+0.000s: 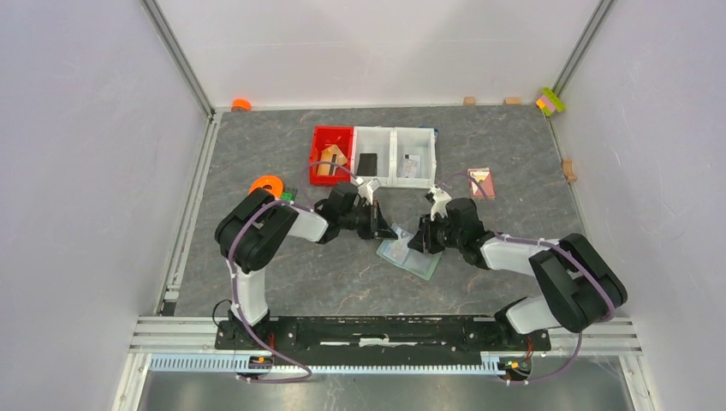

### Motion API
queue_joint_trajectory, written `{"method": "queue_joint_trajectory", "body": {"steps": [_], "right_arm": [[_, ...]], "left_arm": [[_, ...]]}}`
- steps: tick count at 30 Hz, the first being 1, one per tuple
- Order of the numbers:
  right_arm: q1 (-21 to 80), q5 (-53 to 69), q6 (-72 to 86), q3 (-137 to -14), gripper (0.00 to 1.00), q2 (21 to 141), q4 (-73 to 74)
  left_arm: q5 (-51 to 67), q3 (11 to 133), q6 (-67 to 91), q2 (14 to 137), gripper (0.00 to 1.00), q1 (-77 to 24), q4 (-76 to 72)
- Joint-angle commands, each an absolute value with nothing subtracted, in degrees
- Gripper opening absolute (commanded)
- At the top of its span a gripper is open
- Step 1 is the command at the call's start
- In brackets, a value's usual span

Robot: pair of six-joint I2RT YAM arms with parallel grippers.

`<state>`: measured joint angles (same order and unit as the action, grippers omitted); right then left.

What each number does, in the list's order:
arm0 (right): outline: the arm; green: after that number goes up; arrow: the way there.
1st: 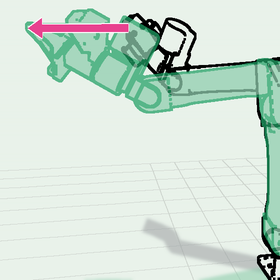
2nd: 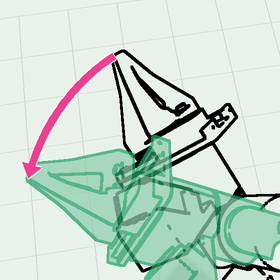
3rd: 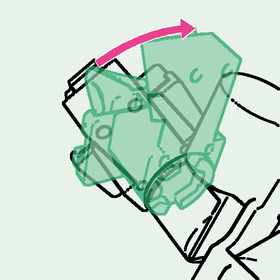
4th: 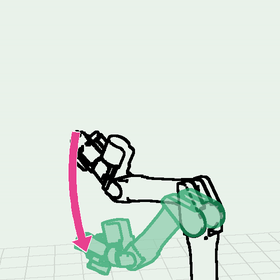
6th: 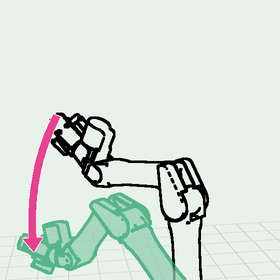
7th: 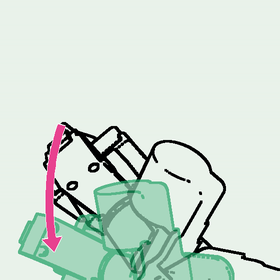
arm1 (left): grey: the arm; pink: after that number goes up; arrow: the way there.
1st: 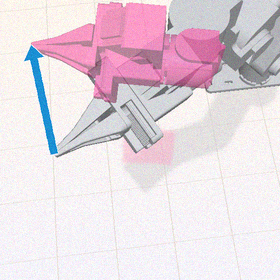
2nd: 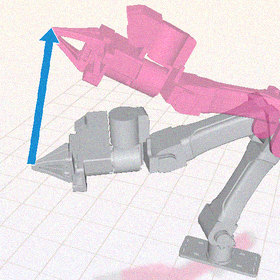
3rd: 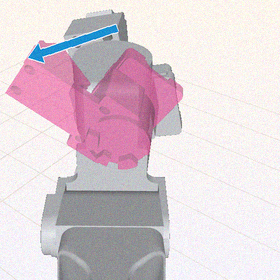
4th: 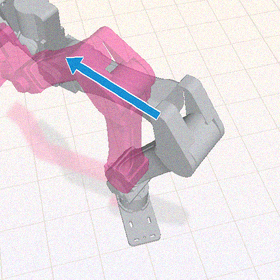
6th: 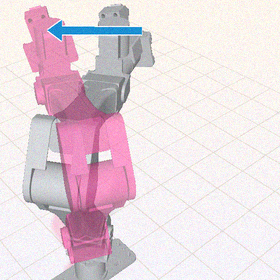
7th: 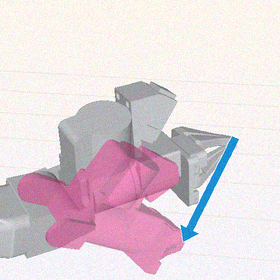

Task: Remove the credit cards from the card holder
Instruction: Remove the credit card from the card holder.

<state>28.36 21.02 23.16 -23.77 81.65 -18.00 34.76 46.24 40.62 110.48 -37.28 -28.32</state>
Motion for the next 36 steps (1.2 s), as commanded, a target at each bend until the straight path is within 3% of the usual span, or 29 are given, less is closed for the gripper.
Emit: {"method": "queue_joint_trajectory", "body": {"steps": [1,5,12,17,21,25,29,32,36], "right_arm": [[27.94,18.71,20.61,-29.43,0.30,85.72,-18.00],[26.02,17.20,17.57,-31.68,0.33,85.60,-22.02],[26.01,12.72,14.05,-22.10,0.41,81.43,-44.54],[26.01,3.44,13.00,-26.17,0.42,75.85,-36.93],[25.99,2.73,16.89,-28.29,0.44,72.67,-34.87],[27.98,5.19,24.60,-17.35,0.46,72.04,-52.01],[28.54,5.11,25.99,-19.45,0.47,74.16,-48.52],[28.39,4.15,25.08,-16.94,0.49,74.73,-52.74],[28.38,4.00,23.69,-14.30,0.49,75.81,-57.06]], "left_arm": [[37.01,47.88,43.91,115.04,0.02,-38.59,-29.06],[33.27,45.37,43.14,112.98,0.02,-38.28,-32.83],[30.65,41.64,42.33,111.60,0.02,-36.87,-38.80],[27.55,42.81,38.56,107.65,0.02,-36.90,-31.62],[26.90,42.66,36.62,104.08,0.02,-37.30,-29.47],[26.39,41.83,36.04,103.54,0.02,-37.18,-30.17],[25.99,41.92,42.89,100.95,0.02,-37.59,-31.03],[16.35,45.29,50.68,95.72,0.02,-39.12,-28.36],[11.34,49.57,45.37,99.32,0.02,-39.05,-32.03]]}}
